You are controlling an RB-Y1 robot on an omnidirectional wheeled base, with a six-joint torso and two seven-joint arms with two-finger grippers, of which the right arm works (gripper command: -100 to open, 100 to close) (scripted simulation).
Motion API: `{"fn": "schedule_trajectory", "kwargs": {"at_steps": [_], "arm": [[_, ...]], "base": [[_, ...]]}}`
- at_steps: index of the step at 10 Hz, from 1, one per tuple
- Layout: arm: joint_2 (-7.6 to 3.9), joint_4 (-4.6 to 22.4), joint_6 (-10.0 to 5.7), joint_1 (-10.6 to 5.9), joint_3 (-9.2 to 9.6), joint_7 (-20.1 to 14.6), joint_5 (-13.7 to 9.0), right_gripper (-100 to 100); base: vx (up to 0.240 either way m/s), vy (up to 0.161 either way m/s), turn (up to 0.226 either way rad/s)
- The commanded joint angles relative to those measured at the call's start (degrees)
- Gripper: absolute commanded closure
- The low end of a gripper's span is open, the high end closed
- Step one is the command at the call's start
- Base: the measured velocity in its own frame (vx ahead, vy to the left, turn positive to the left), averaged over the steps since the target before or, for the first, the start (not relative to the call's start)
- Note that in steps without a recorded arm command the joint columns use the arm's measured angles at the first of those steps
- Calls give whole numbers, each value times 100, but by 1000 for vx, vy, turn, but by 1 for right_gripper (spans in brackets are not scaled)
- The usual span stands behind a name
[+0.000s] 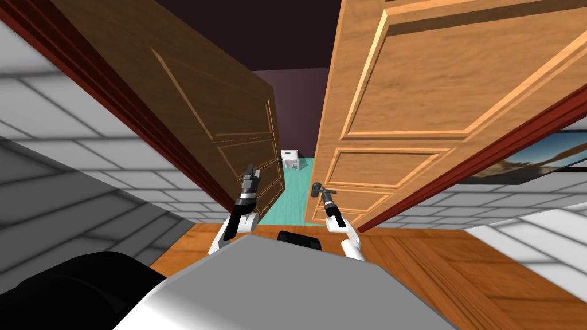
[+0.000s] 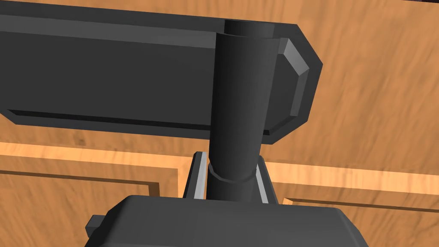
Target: Push the door open
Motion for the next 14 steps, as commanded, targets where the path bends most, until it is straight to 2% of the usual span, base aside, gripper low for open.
{"fn": "schedule_trajectory", "kwargs": {"at_steps": [1,5,10,14], "arm": [[-29,-24,-2,-80,-169,45,-9,100],[0,72,0,-161,-457,144,-20,100],[50,163,2,-237,-733,239,-31,100],[142,270,4,-327,-1055,349,-44,100]], "base": [[193,79,-86],[176,98,-90],[126,70,-68],[148,103,-109]]}}
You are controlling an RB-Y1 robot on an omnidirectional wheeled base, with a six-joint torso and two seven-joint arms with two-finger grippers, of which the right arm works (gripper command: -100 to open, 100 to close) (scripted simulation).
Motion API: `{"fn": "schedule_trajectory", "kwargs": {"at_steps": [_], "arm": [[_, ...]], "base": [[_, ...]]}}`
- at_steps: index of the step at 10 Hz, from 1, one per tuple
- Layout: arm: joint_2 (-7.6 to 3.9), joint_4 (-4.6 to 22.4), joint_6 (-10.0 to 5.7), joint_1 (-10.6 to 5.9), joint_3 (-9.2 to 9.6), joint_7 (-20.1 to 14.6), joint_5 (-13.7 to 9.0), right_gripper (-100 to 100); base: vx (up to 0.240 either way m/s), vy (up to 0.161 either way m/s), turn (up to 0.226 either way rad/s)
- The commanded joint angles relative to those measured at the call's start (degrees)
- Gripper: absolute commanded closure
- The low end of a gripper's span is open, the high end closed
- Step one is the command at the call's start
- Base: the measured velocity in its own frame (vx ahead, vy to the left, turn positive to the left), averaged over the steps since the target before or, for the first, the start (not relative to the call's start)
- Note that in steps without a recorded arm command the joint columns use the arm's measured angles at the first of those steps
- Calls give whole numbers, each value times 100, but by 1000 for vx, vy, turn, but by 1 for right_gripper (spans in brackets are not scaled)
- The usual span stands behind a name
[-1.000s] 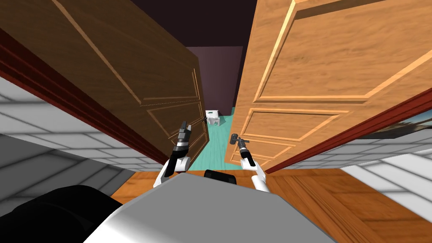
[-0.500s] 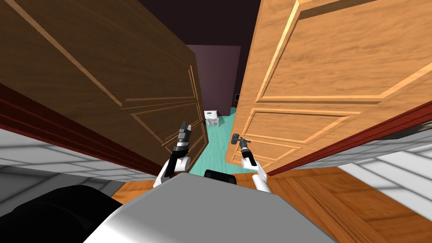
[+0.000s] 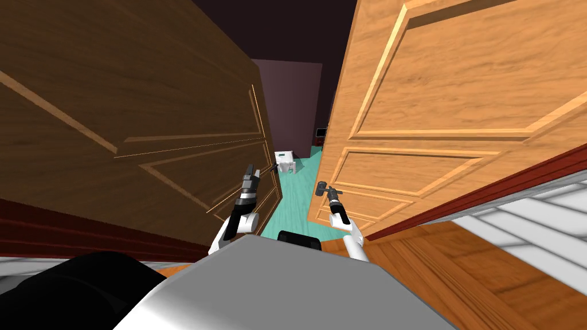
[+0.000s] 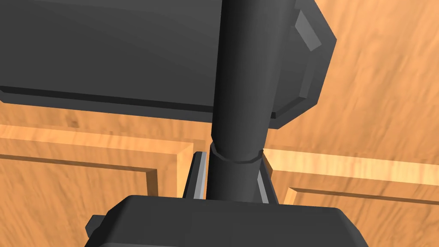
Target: Push the door open
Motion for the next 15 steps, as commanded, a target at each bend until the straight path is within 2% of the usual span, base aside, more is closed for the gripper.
{"fn": "schedule_trajectory", "kwargs": {"at_steps": [1,6,10,11,15], "arm": [[-4,-24,-48,-23,-195,53,-9,100],[152,85,-46,-115,-526,166,-23,100],[272,144,-45,-164,-702,226,-30,100],[245,138,-31,-124,-700,218,-31,100],[121,205,-64,-192,-571,415,-219,100]], "base": [[184,134,-126],[162,102,-95],[165,85,-74],[74,21,-33],[202,-19,-167]]}}
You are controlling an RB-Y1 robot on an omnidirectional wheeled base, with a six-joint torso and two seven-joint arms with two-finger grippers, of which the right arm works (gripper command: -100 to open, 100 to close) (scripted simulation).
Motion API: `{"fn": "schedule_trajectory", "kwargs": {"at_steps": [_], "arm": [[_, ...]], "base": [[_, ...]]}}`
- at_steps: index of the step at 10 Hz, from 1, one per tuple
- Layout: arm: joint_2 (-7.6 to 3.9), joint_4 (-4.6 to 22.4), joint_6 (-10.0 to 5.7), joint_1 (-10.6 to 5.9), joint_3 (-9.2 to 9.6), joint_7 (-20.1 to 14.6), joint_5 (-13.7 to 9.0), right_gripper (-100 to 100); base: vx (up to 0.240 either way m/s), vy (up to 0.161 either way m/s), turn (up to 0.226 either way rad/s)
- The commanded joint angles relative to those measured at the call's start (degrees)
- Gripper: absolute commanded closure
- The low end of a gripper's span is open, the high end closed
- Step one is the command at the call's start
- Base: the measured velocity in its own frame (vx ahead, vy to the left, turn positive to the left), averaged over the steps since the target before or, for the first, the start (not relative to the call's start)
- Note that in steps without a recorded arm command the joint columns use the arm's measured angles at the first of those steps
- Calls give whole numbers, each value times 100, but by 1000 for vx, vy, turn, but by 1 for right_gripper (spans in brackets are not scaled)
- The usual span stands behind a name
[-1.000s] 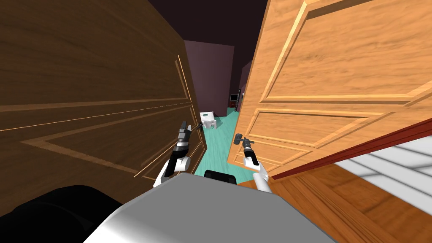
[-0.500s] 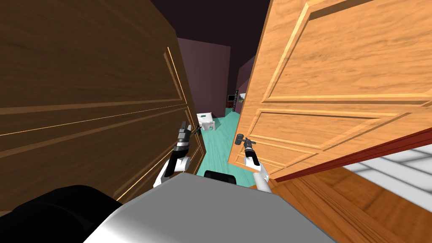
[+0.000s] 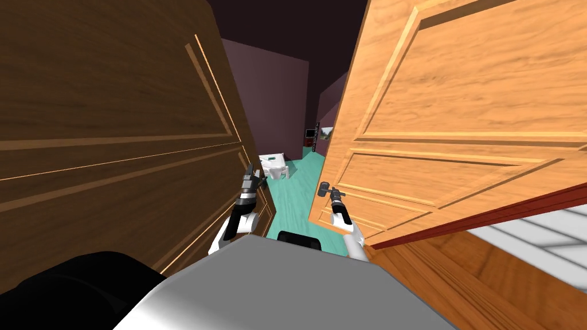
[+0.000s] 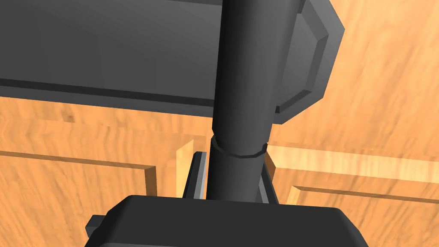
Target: Push the door open
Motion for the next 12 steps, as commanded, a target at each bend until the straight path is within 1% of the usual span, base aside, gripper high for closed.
{"fn": "schedule_trajectory", "kwargs": {"at_steps": [1,5,9,12], "arm": [[-88,13,-50,-79,-11,101,-80,100],[-155,105,-86,-156,170,341,-305,100],[-174,165,-110,-207,290,499,-454,100],[-177,213,-129,-247,384,624,-572,100]], "base": [[193,-70,-111],[192,-41,-219],[103,-18,-144],[100,11,-134]]}}
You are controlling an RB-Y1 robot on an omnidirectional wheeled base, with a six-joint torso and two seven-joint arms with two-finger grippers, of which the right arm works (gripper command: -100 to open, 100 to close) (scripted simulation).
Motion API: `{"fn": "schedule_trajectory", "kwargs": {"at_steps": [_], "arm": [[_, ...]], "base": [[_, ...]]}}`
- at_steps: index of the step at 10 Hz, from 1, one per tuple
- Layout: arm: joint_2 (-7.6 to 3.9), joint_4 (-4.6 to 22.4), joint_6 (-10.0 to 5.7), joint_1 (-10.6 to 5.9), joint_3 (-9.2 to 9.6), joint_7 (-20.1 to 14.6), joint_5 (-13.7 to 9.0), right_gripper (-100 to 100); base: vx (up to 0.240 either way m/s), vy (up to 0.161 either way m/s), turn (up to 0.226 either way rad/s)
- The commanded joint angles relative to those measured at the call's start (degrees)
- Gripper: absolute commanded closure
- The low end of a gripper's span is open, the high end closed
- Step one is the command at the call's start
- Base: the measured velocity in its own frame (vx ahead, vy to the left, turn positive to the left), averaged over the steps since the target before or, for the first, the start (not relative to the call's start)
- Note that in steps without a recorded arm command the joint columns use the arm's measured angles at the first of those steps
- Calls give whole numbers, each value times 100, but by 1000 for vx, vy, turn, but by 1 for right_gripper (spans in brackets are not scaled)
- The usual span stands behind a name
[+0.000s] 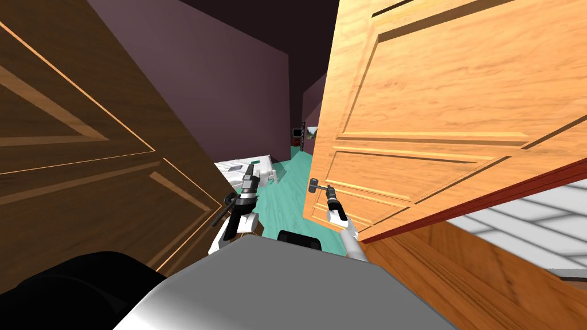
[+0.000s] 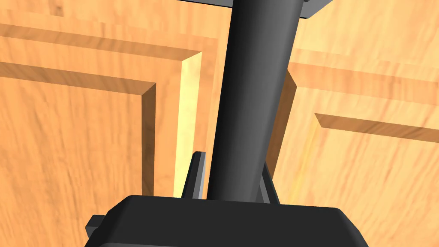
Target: Push the door open
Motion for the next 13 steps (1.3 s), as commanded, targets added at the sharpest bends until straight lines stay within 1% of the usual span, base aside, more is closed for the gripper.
{"fn": "schedule_trajectory", "kwargs": {"at_steps": [1,3,6,7,8,10,11,13], "arm": [[-77,-77,-42,23,-54,90,-70,100],[-68,-44,-55,-4,10,175,-151,100],[-47,5,-74,-46,108,304,-272,100],[-42,-52,-41,-9,309,379,-348,-100],[-62,-63,-47,2,459,460,-439,-100],[-79,-78,-55,16,640,558,-551,-100],[-92,-94,-64,32,848,671,-679,-100],[-98,-112,-74,49,1079,796,-820,-100]], "base": [[98,19,-134],[107,2,-133],[105,-14,-208],[36,10,-216],[-28,3,-271],[-35,10,-138],[-25,22,-282],[-19,25,-209]]}}
